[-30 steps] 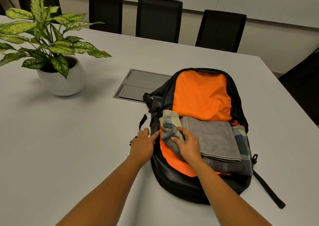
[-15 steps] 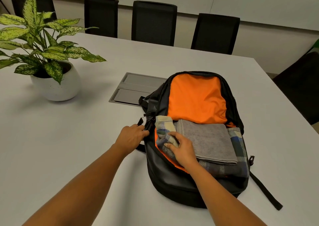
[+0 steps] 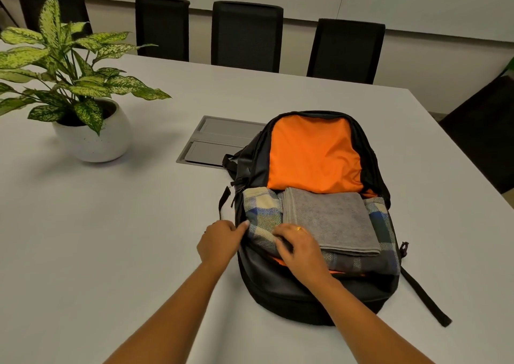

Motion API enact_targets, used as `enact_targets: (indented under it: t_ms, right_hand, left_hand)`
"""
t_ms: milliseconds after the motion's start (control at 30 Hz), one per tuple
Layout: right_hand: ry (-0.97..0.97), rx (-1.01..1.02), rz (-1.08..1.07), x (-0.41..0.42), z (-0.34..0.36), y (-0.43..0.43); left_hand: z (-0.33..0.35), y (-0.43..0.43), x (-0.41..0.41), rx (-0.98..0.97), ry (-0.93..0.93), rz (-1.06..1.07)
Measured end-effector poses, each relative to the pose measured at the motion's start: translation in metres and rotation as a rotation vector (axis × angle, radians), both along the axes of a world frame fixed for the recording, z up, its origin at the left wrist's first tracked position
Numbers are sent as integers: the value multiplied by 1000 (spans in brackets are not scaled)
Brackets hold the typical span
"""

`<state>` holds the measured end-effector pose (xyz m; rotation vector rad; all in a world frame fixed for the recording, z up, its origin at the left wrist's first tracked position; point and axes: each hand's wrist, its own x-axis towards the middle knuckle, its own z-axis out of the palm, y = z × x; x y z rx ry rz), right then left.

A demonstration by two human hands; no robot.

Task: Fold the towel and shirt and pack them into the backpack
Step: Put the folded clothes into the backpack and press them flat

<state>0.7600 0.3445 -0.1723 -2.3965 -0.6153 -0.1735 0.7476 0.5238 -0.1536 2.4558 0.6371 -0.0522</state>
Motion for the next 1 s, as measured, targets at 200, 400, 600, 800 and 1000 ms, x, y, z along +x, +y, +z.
enact_targets:
  t_ms: [200,400,600,800,1000]
  right_hand:
    - [31,-147,78,-9,1,-8]
    - [114,-387,182,-12,8,-4]
    - [223,-653,253,-2,9,9]
    - [288,-653,270,4,10,15]
    - [256,-457,160,7,27,17]
  left_hand:
    - [-7,-13,-1,-14,66,90]
    - [-3,-13,-3,11,87,59]
    - [6,-7,3,-86,-5,-17]
    - [4,-11,-4,-84,-22,-43]
    - [2,-5,-5,-78,-34,-80]
